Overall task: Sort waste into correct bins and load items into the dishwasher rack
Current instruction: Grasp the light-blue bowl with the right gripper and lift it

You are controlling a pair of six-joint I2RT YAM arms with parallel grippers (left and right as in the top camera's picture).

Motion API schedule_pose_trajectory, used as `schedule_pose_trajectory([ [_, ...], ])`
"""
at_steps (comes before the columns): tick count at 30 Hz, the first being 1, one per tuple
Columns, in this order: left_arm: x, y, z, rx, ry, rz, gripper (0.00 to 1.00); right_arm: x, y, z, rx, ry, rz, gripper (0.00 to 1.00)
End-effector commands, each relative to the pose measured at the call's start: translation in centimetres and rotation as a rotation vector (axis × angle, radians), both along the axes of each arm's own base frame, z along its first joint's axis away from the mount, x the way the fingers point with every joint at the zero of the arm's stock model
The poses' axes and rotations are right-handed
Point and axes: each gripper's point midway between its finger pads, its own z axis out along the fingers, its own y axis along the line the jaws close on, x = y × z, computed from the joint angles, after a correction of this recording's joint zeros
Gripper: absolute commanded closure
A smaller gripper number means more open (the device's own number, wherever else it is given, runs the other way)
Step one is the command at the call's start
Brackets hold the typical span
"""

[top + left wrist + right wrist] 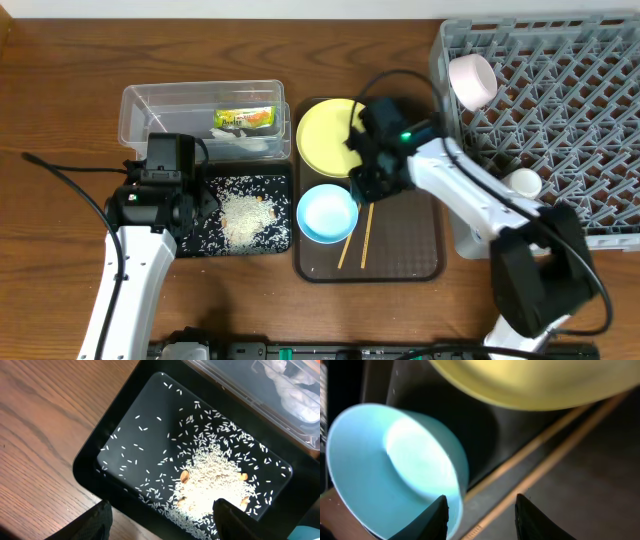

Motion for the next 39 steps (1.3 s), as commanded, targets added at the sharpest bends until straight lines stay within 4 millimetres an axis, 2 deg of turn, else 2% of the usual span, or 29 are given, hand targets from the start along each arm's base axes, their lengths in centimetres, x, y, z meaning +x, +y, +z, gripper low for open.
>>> schedule_pose_trajectory([
  [1, -0.1, 0.4, 0.3, 0.012, -0.006, 0.018, 0.33, -1.3, 1.2, -0.8, 0.001, 0.042, 0.011, 0.59],
  [3, -0.1, 0.4, 0.3, 0.012, -0.006, 0.018, 0.33, -1.6, 1.5, -0.9, 0.0, 0.041, 0.023, 0.63],
  [5, -0.1, 0.4, 0.3, 0.012, -0.006, 0.018, 0.33, -1.7, 1.7, -0.9, 0.001, 0.038, 0.029, 0.79],
  [7, -0.1, 0.4, 0.3, 0.012, -0.006, 0.018, 0.33, -1.6, 1.7, -0.9, -0.003, 0.04, 0.02, 0.82],
  [14, -0.1, 0.4, 0.3, 0.012, -0.005, 0.018, 0.33, -1.9, 1.0, -1.2, -0.036, 0.05, -0.007, 0.82],
  [20, -0.1, 0.4, 0.3, 0.012, -0.006, 0.018, 0.33, -2.0, 0.9, -1.8, -0.039, 0.054, -0.026, 0.92],
  [22, -0.1, 0.4, 0.3, 0.012, -0.006, 0.018, 0.32, -2.0, 0.9, -1.8, -0.037, 0.051, -0.026, 0.99],
  [28, -0.1, 0.4, 0.3, 0.012, -0.006, 0.018, 0.33, -1.5, 0.9, -1.4, -0.031, 0.037, -0.031, 0.99],
  [30, -0.1, 0.4, 0.3, 0.012, -0.006, 0.018, 0.32, -0.3, 0.6, -0.1, -0.02, -0.002, -0.049, 0.99],
  [33, -0.1, 0.4, 0.3, 0.012, -0.006, 0.018, 0.32, 3.0, -0.9, 3.6, -0.015, -0.132, -0.111, 0.99],
  [36, -0.1, 0.4, 0.3, 0.012, -0.006, 0.018, 0.32, 7.1, -4.2, 8.9, -0.048, -0.335, -0.187, 0.99],
  [39, -0.1, 0.4, 0.3, 0.012, -0.006, 0.018, 0.33, 10.7, -9.1, 14.2, -0.14, -0.55, -0.275, 0.99],
])
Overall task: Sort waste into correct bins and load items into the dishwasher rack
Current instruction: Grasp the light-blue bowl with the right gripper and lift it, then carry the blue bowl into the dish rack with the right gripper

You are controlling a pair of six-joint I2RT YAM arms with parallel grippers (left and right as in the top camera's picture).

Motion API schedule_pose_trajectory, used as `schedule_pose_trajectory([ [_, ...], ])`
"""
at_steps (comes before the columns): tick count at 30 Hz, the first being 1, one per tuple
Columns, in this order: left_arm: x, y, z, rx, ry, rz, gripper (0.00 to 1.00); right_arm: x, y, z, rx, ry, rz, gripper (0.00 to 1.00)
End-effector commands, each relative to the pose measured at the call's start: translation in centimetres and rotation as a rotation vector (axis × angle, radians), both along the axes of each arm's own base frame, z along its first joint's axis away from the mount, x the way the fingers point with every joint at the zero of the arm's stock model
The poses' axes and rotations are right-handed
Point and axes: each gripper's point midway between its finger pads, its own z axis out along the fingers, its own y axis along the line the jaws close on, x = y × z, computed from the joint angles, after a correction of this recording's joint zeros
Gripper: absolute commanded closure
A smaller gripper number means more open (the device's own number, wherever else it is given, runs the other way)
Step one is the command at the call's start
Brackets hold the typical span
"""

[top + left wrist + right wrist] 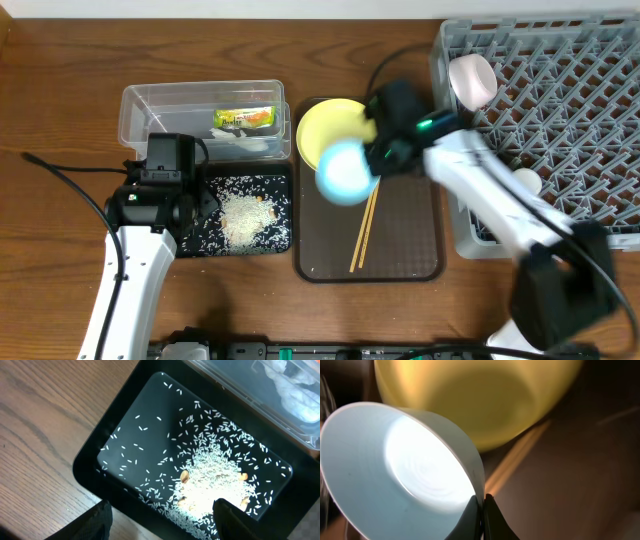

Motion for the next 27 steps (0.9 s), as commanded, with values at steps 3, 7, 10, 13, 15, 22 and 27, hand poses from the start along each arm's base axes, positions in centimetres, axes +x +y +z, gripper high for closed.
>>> schedule_pose_trajectory([
  [3, -0.1, 0.4, 0.3, 0.012, -0.007, 0.018, 0.32, 6.4, -10.0, 11.8, -0.232, -0.448, -0.195, 0.99],
  [7, -0.1, 0.4, 0.3, 0.012, -0.007, 0.018, 0.33, 9.2, -17.5, 16.8, -0.494, -0.652, -0.324, 0.99],
  [10, -0.1, 0.4, 0.3, 0.012, -0.008, 0.018, 0.33, 10.7, -21.9, 19.5, -0.668, -0.743, -0.394, 0.99],
  [13, -0.1, 0.4, 0.3, 0.012, -0.008, 0.018, 0.33, 11.9, -25.0, 21.2, -0.79, -0.803, -0.453, 0.99],
  [15, -0.1, 0.4, 0.3, 0.012, -0.008, 0.019, 0.33, 12.7, -26.7, 21.7, -0.854, -0.831, -0.498, 0.99],
  [22, 0.0, 0.4, 0.3, 0.012, -0.01, 0.018, 0.33, 15.2, -32.1, 19.9, -1.073, -0.824, -0.607, 0.99],
  [27, 0.0, 0.4, 0.3, 0.012, -0.011, 0.018, 0.33, 17.1, -34.4, 15.9, -1.166, -0.76, -0.571, 0.99],
])
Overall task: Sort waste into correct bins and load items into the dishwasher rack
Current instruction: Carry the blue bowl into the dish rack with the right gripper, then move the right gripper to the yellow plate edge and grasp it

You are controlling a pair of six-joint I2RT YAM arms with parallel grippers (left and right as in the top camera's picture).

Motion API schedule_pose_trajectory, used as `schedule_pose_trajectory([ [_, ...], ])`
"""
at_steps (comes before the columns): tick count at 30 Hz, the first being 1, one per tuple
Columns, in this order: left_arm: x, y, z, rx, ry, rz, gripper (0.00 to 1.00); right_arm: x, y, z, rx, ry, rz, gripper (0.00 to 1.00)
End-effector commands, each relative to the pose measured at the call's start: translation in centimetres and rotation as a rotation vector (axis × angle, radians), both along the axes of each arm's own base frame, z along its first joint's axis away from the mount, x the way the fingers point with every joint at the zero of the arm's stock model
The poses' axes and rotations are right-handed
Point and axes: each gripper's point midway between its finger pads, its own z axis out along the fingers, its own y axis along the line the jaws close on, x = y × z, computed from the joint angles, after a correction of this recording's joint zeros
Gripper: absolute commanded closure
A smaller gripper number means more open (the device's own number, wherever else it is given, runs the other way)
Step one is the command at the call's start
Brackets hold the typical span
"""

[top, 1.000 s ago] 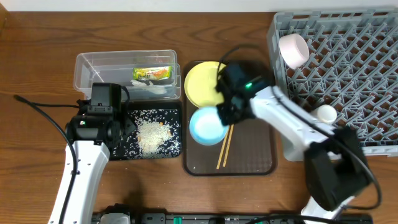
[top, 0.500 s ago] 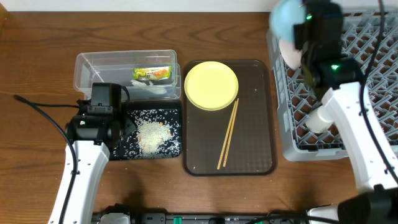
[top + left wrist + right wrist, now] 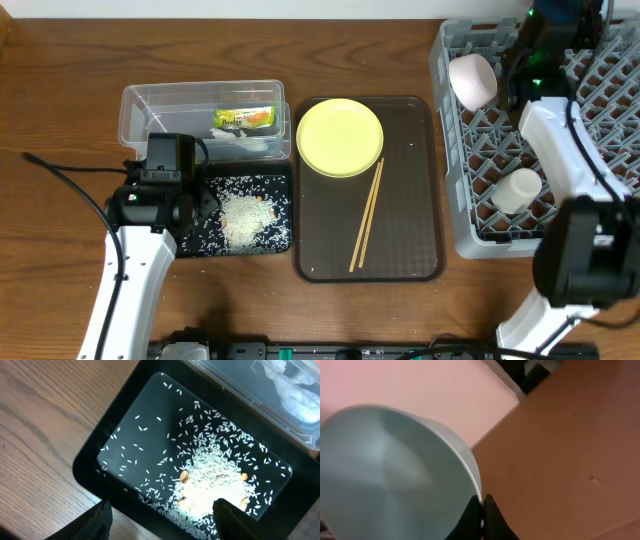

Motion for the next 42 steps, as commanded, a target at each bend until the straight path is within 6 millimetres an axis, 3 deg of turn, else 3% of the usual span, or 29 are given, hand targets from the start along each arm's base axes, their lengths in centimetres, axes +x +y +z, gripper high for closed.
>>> schedule_pose_trajectory([
  [1, 0.0, 0.4, 0.3, 0.012, -0.009, 0.018, 0.33, 0.2, -2.3, -3.3, -0.075, 0.135, -0.073, 0.99],
  [8, 0.1, 0.4, 0.3, 0.012, -0.013, 0.018, 0.32, 1.4, -2.5, -9.1, -0.063, 0.227, -0.083, 0.99],
  [12, 0.2, 0.4, 0.4, 0.012, -0.016, 0.018, 0.33, 1.8, -1.3, -11.5, -0.047, 0.275, -0.063, 0.99],
  [19, 0.2, 0.4, 0.4, 0.012, -0.016, 0.018, 0.33, 0.7, 1.2, -15.0, 0.097, 0.283, -0.073, 0.99],
  [24, 0.1, 0.4, 0.4, 0.012, -0.016, 0.018, 0.33, -0.6, 2.8, -15.7, 0.204, 0.274, -0.077, 0.99],
  [27, 0.1, 0.4, 0.4, 0.012, -0.016, 0.018, 0.32, -1.4, 3.7, -14.6, 0.273, 0.271, -0.044, 0.98],
  [30, 0.1, 0.4, 0.4, 0.012, -0.016, 0.018, 0.33, -2.1, 5.2, -13.3, 0.365, 0.299, 0.049, 0.8],
  [33, 0.1, 0.4, 0.4, 0.012, -0.016, 0.018, 0.33, -3.2, 8.1, -11.7, 0.508, 0.329, 0.198, 0.55],
  [34, 0.1, 0.4, 0.4, 0.012, -0.016, 0.018, 0.33, -3.5, 9.6, -11.2, 0.574, 0.333, 0.266, 0.52],
  [39, 0.1, 0.4, 0.4, 0.012, -0.016, 0.018, 0.32, -5.5, 18.8, -8.4, 1.02, 0.313, 0.596, 0.5],
  [42, 0.1, 0.4, 0.4, 0.012, -0.016, 0.018, 0.33, -6.9, 23.6, -8.7, 1.193, 0.375, 0.696, 0.5],
])
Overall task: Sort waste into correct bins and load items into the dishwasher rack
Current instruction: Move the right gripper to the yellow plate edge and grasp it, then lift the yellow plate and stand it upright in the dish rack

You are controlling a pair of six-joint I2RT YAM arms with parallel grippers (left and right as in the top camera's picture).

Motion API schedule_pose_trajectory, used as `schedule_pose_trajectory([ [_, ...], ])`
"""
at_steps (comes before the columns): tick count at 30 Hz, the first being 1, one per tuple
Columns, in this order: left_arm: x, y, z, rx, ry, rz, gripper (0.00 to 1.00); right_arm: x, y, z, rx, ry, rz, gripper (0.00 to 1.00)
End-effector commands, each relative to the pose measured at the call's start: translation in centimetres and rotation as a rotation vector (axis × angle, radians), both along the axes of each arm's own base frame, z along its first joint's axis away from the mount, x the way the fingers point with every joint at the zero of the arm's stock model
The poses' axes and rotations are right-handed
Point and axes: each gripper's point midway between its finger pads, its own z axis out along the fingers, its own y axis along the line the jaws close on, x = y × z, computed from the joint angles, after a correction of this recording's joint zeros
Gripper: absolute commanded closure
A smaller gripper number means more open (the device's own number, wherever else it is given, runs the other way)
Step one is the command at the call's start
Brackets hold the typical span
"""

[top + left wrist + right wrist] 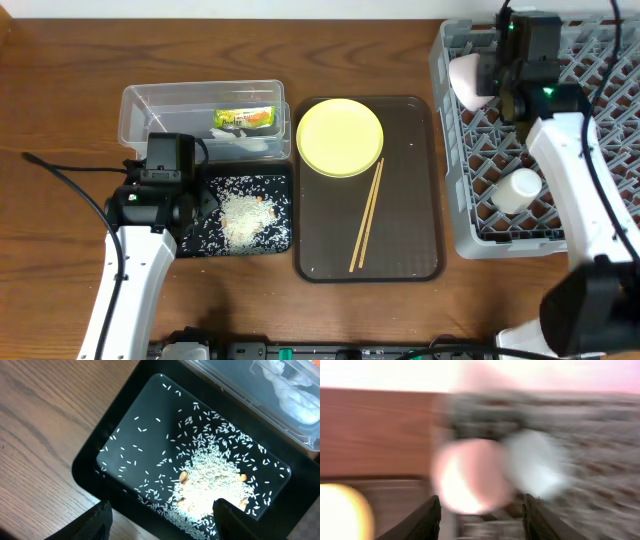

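Observation:
My right gripper (482, 516) is open above the back left corner of the grey dishwasher rack (590, 110), with nothing between its fingers. The right wrist view is blurred. Just ahead of it lies a pink cup (470, 477) (463, 78), and right of that a pale bluish shape (535, 462) that I cannot identify for sure. No light blue bowl shows in the overhead view. A white cup (515, 190) lies in the rack. The yellow plate (340, 137) and two chopsticks (366, 215) rest on the brown tray (405, 240). My left gripper (162, 525) is open over the black tray (100, 435) of rice (210, 485).
A clear plastic bin (160, 105) behind the black tray holds a green and yellow wrapper (245, 118) and crumpled white waste (292, 390). Bare wooden table (60, 100) lies to the left and along the front edge.
My right gripper was shut on the light blue bowl's rim at the rack's back edge. Now it is open and the bowl is out of its jaws. The left arm has not moved.
My right gripper stood open astride the light blue bowl's rim on the brown tray. Then it was shut on the rim, the bowl raised over the yellow plate. Then it held the bowl at the rack's back. Now it is open there, and the tray holds only plate and chopsticks.

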Motion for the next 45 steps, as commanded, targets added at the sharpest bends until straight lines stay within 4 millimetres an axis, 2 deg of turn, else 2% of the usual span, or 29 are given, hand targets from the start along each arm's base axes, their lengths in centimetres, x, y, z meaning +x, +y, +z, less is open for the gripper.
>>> schedule_pose_trajectory([
  [1, 0.1, 0.4, 0.3, 0.012, -0.012, 0.018, 0.33, -1.7, 8.5, -2.0, 0.332, 0.12, 0.182, 0.5],
  [5, 0.0, 0.4, 0.3, 0.012, -0.012, 0.018, 0.33, -2.5, 11.4, -5.7, 0.291, 0.217, 0.21, 0.5],
  [8, 0.1, 0.4, 0.3, 0.012, -0.012, 0.018, 0.32, -3.1, 13.4, -9.3, 0.254, 0.301, 0.22, 0.51],
  [12, 0.1, 0.4, 0.3, 0.012, -0.012, 0.018, 0.32, -3.7, 15.2, -14.6, 0.227, 0.409, 0.18, 0.54],
  [17, 0.0, 0.4, 0.3, 0.012, -0.012, 0.018, 0.32, -4.4, 16.3, -19.6, 0.214, 0.504, 0.149, 0.6],
  [22, 0.0, 0.4, 0.3, 0.012, -0.012, 0.018, 0.32, -4.7, 15.9, -21.9, 0.189, 0.538, 0.095, 0.63],
  [25, 0.0, 0.4, 0.3, 0.012, -0.012, 0.018, 0.32, -4.6, 15.9, -21.9, 0.19, 0.535, 0.096, 0.78],
  [27, 0.0, 0.4, 0.3, 0.012, -0.011, 0.018, 0.32, -4.5, 15.9, -21.8, 0.192, 0.531, 0.096, 0.95],
  [28, 0.0, 0.4, 0.3, 0.012, -0.011, 0.018, 0.32, -4.5, 15.9, -21.8, 0.192, 0.531, 0.096, 0.99],
  [31, 0.0, 0.4, 0.3, 0.012, -0.011, 0.018, 0.32, -4.2, 15.7, -21.2, 0.197, 0.518, 0.093, 0.99],
  [34, 0.0, 0.4, 0.3, 0.012, -0.011, 0.018, 0.32, -3.0, 14.7, -18.5, 0.217, 0.455, 0.076, 0.99],
  [36, 0.0, 0.4, 0.3, 0.012, -0.011, 0.018, 0.32, -1.8, 13.2, -15.6, 0.21, 0.384, 0.05, 0.99],
  [40, 0.0, 0.4, 0.3, 0.012, -0.011, 0.018, 0.32, -0.3, 8.9, -7.9, 0.14, 0.2, 0.024, 0.99],
  [42, 0.0, 0.4, 0.3, 0.012, -0.011, 0.018, 0.33, -0.3, 5.6, -3.6, 0.071, 0.1, -0.02, 0.99],
  [45, 0.0, 0.4, 0.3, 0.012, -0.011, 0.018, 0.32, -1.1, 1.4, 0.9, -0.043, 0.009, -0.074, 0.99],
])
